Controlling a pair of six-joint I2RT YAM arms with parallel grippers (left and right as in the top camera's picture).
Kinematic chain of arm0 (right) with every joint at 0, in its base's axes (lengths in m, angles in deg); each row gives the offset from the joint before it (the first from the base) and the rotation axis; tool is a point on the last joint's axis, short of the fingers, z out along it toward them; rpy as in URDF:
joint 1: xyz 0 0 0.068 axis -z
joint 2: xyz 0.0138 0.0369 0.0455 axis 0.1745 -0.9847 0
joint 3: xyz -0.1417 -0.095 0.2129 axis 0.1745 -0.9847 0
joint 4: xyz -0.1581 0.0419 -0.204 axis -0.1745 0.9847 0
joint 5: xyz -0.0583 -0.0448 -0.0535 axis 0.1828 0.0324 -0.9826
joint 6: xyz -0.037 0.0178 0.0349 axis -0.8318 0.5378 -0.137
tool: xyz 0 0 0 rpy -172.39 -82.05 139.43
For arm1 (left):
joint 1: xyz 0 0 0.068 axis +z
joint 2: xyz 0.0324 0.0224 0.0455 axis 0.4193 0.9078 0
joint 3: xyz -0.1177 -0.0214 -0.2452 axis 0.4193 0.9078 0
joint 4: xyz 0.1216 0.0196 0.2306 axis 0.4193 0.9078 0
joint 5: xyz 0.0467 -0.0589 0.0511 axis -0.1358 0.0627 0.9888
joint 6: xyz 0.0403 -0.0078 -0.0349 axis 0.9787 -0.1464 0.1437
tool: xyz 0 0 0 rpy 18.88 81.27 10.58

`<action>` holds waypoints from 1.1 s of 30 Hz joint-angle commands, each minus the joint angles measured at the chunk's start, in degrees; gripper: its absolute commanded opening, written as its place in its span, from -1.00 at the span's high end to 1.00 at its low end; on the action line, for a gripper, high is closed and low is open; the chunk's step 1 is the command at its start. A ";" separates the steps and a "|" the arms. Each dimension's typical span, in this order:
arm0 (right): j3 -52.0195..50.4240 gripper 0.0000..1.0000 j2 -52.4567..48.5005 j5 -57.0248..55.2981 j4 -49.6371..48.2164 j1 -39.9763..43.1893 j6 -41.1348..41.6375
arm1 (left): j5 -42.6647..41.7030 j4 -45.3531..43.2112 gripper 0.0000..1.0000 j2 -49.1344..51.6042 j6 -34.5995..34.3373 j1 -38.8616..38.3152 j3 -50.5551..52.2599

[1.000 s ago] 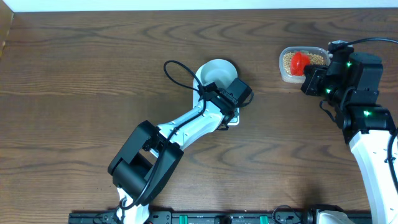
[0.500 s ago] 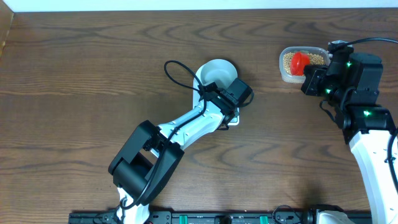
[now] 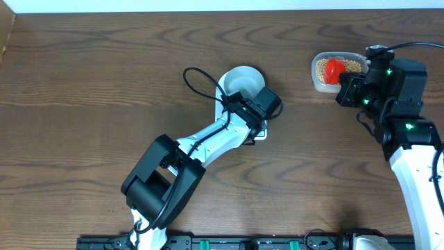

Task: Scoop item into bowl and weigh 50g on scale

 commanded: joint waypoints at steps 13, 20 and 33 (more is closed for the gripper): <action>1.18 0.98 0.70 -0.46 -0.15 0.26 -0.96 | 1.18 1.05 0.85 2.95 0.15 -0.94 0.61; 1.18 0.98 0.70 -0.44 -0.13 0.26 -0.96 | 1.38 1.03 0.85 3.06 0.13 -0.92 0.83; 1.18 0.98 0.70 -0.42 -0.13 0.26 -0.96 | 1.33 -0.24 0.85 4.24 0.13 -0.92 0.85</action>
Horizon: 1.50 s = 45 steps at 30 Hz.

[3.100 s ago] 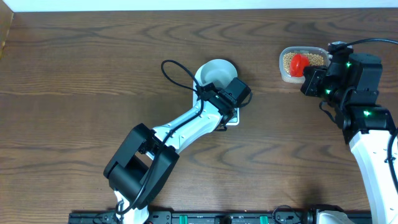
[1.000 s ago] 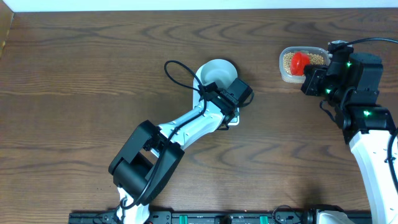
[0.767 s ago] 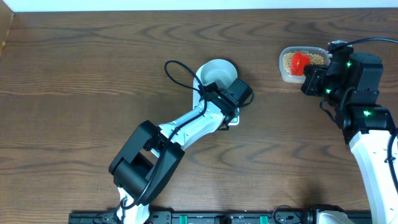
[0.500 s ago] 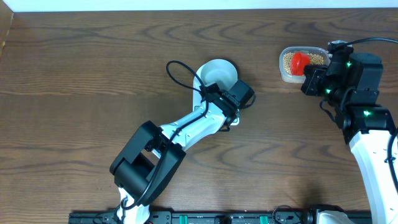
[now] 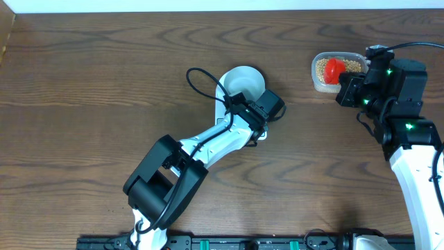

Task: Scoop item into bowl and weigh 50g on scale

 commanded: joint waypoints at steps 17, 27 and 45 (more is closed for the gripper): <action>1.18 0.98 0.70 -0.42 -0.11 0.26 -0.79 | 0.09 0.37 0.85 4.00 0.09 0.13 0.87; 1.18 0.98 0.70 -0.42 -0.11 0.26 -0.79 | 0.09 0.42 0.85 4.63 0.07 0.13 0.96; 1.18 0.98 0.70 -0.44 -0.13 0.26 -0.81 | 0.59 1.90 0.85 4.74 -2.32 0.26 1.44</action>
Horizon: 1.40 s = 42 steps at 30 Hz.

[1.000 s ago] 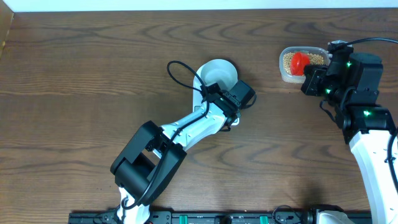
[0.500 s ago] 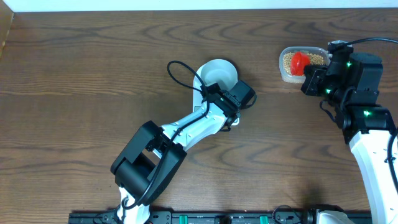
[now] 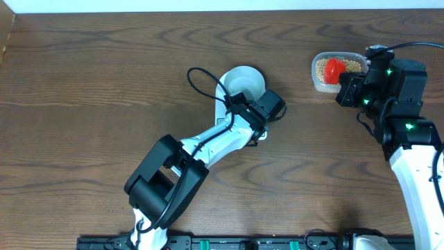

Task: Scoop item into bowl and weigh 50g on scale

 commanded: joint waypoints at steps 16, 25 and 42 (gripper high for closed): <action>1.18 0.98 0.70 -0.44 0.09 0.26 -0.81 | 0.13 2.80 0.85 4.31 -2.95 0.61 2.47; 1.18 0.98 0.70 -0.44 0.09 0.26 -0.81 | 0.15 3.15 0.85 4.31 -3.17 0.61 2.47; 1.18 0.98 0.70 -0.42 0.96 0.26 -0.81 | -0.17 1.25 0.85 5.57 -2.69 0.57 2.47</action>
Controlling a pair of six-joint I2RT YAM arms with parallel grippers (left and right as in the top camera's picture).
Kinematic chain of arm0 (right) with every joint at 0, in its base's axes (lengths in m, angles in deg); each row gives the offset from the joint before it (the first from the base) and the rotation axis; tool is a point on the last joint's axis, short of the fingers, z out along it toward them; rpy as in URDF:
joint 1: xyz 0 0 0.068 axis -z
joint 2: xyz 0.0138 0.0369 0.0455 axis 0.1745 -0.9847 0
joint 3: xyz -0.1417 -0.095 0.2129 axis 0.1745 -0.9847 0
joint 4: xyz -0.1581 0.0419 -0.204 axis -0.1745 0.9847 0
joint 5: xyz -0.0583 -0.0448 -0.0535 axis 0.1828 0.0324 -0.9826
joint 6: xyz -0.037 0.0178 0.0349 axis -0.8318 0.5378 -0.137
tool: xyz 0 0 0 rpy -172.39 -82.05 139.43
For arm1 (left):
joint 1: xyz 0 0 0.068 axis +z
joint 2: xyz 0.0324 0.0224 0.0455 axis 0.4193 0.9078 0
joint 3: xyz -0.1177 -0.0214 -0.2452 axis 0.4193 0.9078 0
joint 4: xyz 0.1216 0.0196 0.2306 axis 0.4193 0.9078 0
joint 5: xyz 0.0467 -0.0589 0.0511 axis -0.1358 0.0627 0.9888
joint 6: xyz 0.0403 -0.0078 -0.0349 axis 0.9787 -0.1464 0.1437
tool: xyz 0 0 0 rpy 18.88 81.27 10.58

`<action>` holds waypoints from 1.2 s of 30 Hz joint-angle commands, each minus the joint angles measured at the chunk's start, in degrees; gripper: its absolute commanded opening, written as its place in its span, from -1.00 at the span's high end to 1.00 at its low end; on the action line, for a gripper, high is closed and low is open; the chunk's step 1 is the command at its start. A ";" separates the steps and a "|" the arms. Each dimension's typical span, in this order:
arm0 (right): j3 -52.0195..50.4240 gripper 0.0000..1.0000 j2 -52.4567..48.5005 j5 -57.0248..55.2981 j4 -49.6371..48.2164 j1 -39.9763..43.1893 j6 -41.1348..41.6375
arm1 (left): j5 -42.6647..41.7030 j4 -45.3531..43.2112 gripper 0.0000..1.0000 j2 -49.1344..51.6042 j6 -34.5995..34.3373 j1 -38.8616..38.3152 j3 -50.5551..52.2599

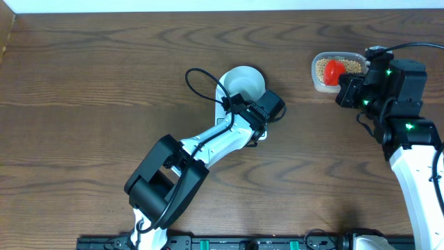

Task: Scoop item into bowl and weigh 50g on scale

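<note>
A white bowl (244, 78) stands at the table's middle back. My left gripper (238, 99) is at its near rim, and the wrist hides the fingers. A white corner of the scale (259, 137) shows under that wrist. At the back right is a clear container of tan grain (354, 67) with a red scoop (334, 69) in it. My right gripper (345, 82) sits at the scoop's near side, fingers hidden by the arm's black body.
The left arm (208, 142) lies diagonally from the front edge up to the bowl. A black cable (198, 78) loops left of the bowl. The right arm (409, 146) runs along the right side. Dark wooden table (90, 104) all around.
At first my left wrist was at the bowl's near rim, and the right gripper was at the red scoop in the grain container. By the second moment the left wrist had shifted very slightly. Both arms have held still from then until now.
</note>
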 commanded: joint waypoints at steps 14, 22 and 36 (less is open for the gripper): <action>1.18 0.98 0.70 -0.35 0.04 0.26 -0.81 | -0.87 -0.28 0.85 5.81 -0.02 0.57 2.49; 1.18 0.98 0.70 -0.24 0.04 0.26 -0.81 | -0.87 -0.02 0.85 5.81 -0.04 0.57 2.49; 1.18 0.98 0.70 -0.28 -0.85 0.26 -1.03 | -0.83 0.83 0.86 0.74 -0.02 0.57 2.47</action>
